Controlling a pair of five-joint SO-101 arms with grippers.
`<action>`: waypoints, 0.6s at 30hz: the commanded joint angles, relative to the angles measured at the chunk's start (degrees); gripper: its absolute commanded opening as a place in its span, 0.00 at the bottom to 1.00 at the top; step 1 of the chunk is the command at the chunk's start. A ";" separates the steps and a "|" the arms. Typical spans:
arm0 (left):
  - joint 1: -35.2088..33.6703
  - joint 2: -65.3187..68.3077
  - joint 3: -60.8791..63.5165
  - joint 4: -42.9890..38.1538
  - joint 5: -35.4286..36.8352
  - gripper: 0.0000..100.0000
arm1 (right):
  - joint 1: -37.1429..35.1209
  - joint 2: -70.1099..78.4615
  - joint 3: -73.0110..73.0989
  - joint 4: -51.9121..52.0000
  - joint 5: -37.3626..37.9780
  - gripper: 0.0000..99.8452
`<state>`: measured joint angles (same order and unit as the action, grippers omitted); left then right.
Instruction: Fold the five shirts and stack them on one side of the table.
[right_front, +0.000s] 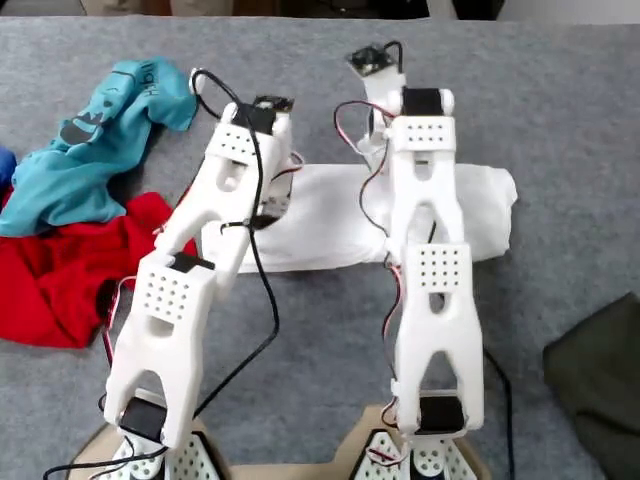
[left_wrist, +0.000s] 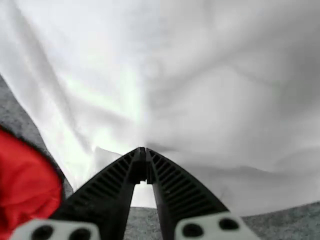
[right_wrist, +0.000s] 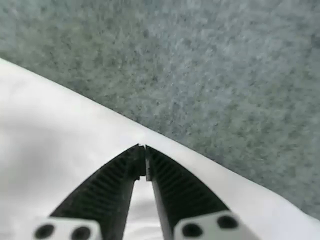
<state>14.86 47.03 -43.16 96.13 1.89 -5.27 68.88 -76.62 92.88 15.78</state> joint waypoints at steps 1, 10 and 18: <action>-0.09 -2.15 4.48 -3.52 -0.35 0.02 | -0.92 1.27 -2.77 -0.18 0.53 0.01; -0.97 -4.00 10.20 -5.10 -0.88 0.02 | -1.45 3.03 -4.00 -1.49 1.41 0.01; -0.62 -17.45 24.88 -6.51 -2.11 0.02 | -2.59 3.12 -3.56 -1.49 4.84 0.01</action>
<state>14.15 36.75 -24.09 90.77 0.40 -7.30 72.40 -77.85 92.18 19.91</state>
